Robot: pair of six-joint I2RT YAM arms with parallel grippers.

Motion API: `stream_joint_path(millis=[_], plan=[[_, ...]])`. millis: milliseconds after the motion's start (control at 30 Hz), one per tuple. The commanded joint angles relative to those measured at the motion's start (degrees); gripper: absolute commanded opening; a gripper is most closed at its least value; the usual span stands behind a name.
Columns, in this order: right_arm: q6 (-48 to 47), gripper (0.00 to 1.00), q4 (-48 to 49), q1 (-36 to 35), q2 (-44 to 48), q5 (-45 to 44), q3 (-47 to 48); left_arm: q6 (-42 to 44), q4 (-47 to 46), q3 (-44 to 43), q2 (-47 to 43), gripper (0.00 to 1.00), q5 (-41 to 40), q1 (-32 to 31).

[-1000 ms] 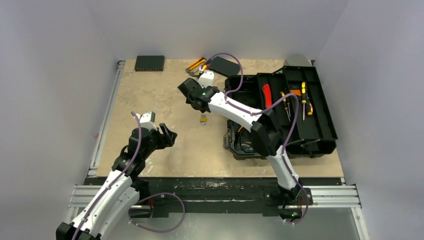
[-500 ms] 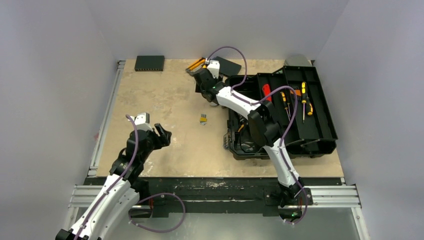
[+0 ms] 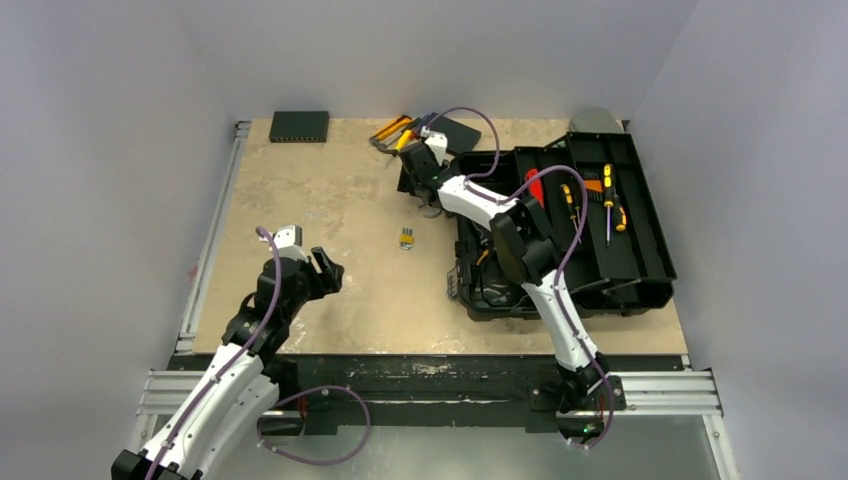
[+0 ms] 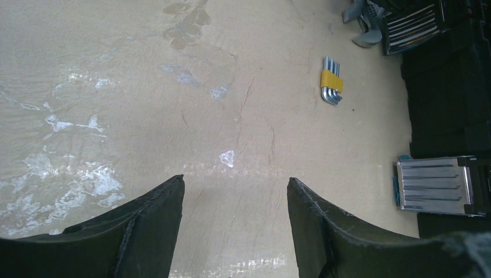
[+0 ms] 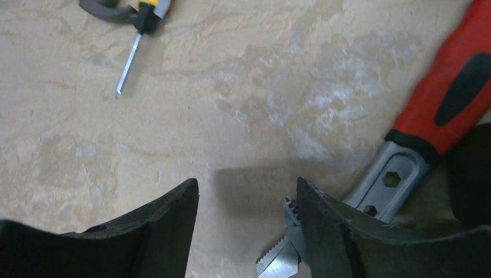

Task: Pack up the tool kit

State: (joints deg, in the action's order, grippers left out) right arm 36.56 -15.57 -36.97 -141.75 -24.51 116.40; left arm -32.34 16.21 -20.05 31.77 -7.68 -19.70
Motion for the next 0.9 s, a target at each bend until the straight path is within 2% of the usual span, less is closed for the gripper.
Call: stream_joint_path(millis=[0,67,200,267,300,433,633,700,867], plan=[[8.76,0.60,-3.76,-4.45,6.89,5.85,-11.70,0.13,-0.99,-0.77,0.12,0.63,-0.09,-0.28],[11.15,0.60,-1.96,-7.78,10.09,5.47,-17.17,0.17,-1.08,-0.80,0.22,0.63,-0.05,-0.31],[22.14,0.61,-0.87,-13.80,16.43,2.65,-27.57,0.19,-0.66,-1.01,0.25,0.63,-0.30,-0.30],[21.82,0.60,6.31,-15.49,18.85,5.46,-32.00,0.19,-0.56,-1.03,0.08,0.63,-0.32,-0.28],[20.99,0.60,5.88,-15.79,19.38,5.98,-32.04,0.32,-0.51,-0.97,-0.03,0.63,-0.32,-0.23],[14.49,0.64,-4.12,-15.76,19.90,-0.10,-23.72,0.30,-0.63,-0.93,-0.05,0.63,-0.23,-0.31],[2.86,0.65,-8.56,-15.67,20.81,-7.20,-17.11,0.36,-0.91,-0.80,0.20,0.63,-0.05,-0.31],[-3.13,0.65,-7.84,-15.68,20.90,-5.32,-16.28,0.35,-1.14,-0.71,0.42,0.63,0.03,-0.27],[-18.61,0.67,-7.62,-14.48,20.91,6.50,-16.62,0.25,-1.82,-0.85,1.68,0.64,0.80,-0.24]])
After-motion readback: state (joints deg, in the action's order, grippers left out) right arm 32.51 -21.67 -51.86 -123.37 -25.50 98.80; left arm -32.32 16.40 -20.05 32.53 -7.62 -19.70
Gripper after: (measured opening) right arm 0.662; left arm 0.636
